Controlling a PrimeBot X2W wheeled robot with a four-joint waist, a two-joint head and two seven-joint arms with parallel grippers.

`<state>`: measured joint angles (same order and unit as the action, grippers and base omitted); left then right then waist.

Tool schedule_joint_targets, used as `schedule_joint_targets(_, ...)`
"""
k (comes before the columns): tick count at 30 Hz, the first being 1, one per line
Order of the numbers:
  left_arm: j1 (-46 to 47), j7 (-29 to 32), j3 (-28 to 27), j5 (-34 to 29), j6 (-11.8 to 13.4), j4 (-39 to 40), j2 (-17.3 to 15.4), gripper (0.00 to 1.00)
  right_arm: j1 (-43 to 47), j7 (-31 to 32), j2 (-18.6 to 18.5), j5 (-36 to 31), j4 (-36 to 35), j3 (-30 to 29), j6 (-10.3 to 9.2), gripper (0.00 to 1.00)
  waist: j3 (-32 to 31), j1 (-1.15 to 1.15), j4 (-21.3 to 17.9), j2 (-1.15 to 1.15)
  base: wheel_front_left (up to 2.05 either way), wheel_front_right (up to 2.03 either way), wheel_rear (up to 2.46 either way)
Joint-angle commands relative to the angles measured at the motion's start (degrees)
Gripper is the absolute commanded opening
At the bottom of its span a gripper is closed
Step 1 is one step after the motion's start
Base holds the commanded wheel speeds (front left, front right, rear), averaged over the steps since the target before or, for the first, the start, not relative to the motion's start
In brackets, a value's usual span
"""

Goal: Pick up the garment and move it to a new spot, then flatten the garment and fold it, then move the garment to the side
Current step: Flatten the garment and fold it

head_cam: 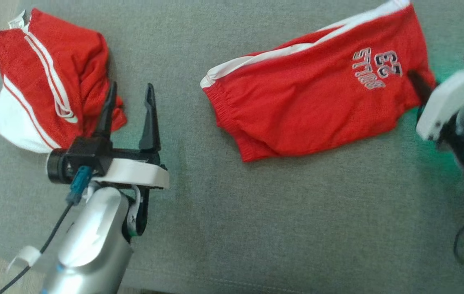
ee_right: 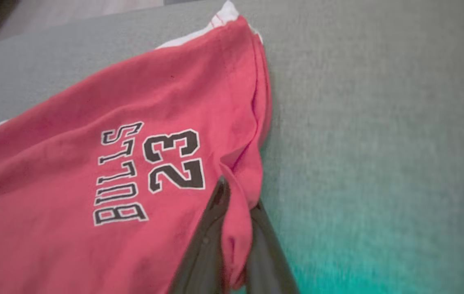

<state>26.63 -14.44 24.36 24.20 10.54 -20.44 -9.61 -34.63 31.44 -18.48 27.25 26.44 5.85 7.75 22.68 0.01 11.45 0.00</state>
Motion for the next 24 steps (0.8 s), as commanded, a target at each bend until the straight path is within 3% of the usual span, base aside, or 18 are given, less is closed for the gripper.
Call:
schedule_joint_targets(1,0.07,-0.52,-2.54,-0.54,-0.08,1.98,-1.25,1.0,3.79,-0.66,0.69,0.35,-1.8,0.19,-0.26,0.0,-0.93,-0.01,-0.76,0.0,0.0,0.0,0.0)
schedule_joint_targets(12,-3.93,-0.55,-3.52,-1.41,-0.84,1.27,-2.56,1.0,22.43,-8.31,8.36,0.22,-13.44,-11.29,-0.26,0.0,-5.09,-0.01,-4.92,0.0,0.0,0.0,0.0)
schedule_joint_targets(20,-3.99,0.17,-2.77,-1.43,-0.7,1.28,-2.83,1.0,24.68,-8.38,10.22,-1.49,-15.78,-15.0,-0.26,0.0,-5.37,-0.01,-5.88,0.0,0.0,0.0,0.0)
schedule_joint_targets(24,-3.87,0.32,-2.46,-1.32,-0.74,1.2,-2.84,1.0,23.05,-8.47,9.54,-2.4,-17.97,-13.18,-0.26,0.0,-5.48,-0.01,-5.81,0.0,0.0,0.0,0.0)
